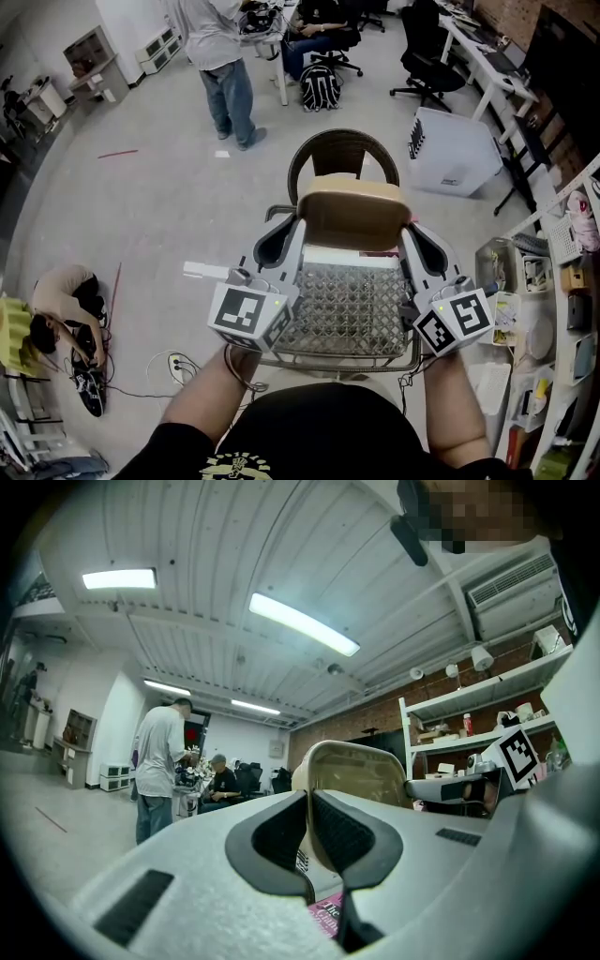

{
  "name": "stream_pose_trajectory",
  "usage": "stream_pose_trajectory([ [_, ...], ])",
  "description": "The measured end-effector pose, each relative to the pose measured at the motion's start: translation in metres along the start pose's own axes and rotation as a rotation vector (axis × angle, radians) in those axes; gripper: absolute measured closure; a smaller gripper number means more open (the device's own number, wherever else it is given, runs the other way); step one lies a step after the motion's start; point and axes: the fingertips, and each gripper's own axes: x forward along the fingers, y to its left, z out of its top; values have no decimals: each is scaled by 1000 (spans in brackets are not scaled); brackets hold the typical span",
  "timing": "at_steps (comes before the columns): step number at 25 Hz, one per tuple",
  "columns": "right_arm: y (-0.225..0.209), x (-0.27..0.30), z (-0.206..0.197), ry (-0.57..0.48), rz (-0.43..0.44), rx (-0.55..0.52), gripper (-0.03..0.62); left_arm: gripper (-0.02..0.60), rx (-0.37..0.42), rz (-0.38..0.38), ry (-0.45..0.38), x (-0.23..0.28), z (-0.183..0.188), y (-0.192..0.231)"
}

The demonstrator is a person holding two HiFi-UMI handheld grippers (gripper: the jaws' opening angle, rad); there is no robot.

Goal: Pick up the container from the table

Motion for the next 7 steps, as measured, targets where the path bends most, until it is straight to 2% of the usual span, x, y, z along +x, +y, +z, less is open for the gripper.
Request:
stream_pose_trajectory([
  [7,-4,9,-5,15,-4,9,569,555,3,3,0,7,-2,7],
])
